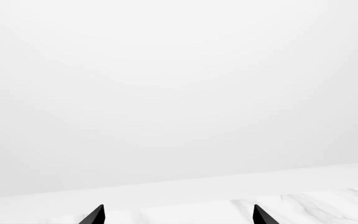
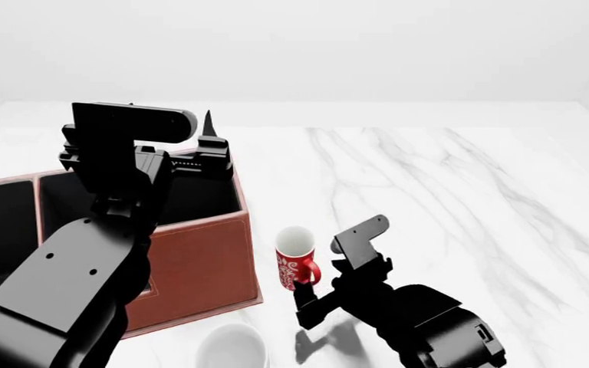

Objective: Pick up the red mug and place it to the right of the caddy.

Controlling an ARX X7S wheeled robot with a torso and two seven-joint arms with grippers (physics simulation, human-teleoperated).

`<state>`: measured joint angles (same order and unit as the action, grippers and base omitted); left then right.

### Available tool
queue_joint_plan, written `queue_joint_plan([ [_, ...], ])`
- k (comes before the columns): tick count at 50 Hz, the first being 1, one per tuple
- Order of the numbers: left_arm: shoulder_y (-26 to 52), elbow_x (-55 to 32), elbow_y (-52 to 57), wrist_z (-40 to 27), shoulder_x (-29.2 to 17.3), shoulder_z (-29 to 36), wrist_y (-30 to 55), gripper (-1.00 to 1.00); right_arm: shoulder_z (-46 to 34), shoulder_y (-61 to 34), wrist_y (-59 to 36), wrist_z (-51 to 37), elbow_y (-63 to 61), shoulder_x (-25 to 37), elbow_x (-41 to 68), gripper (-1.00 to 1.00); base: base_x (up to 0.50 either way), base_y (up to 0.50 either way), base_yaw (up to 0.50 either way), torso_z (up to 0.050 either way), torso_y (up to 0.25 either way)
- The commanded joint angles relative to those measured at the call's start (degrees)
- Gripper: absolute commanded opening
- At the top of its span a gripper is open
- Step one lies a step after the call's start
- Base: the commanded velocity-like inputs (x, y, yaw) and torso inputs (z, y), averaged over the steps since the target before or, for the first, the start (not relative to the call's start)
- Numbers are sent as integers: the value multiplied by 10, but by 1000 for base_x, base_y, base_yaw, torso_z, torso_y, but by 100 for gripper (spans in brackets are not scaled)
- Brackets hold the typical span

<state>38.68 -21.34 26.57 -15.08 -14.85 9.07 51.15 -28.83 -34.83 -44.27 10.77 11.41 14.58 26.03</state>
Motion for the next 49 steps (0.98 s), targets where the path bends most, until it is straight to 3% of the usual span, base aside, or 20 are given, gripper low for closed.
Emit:
queue_joint_plan([
  [1,0,-4,6,-4,-1,0,3,100,70,102,-145,-82,-277,67,92,100,0,0,0,0,0],
  [8,1,-6,1,-4,-2,1,0,100,150,148,-194,-148,-426,100,137,100,0,0,0,0,0],
  [13,0,-7,0,-4,-3,0,-3,100,168,158,-168,-235,-490,127,63,100,0,0,0,0,0],
  [14,-1,-7,1,-4,-3,0,-3,100,165,172,-82,-259,-525,142,-5,100,0,0,0,0,0],
  [16,-2,-7,0,-5,-4,0,-5,100,212,196,22,-289,-553,134,-42,100,0,0,0,0,0],
  [17,-3,-6,-1,-5,-4,1,-6,100,282,216,80,-279,-579,114,5,100,0,0,0,0,0],
  [19,-3,-6,-2,-5,-4,1,-7,100,327,239,140,-282,-617,111,-5,100,0,0,0,0,0],
  [49,1,-5,-17,-7,-6,16,-18,100,275,210,111,-272,-587,120,-1,100,0,0,0,0,0],
])
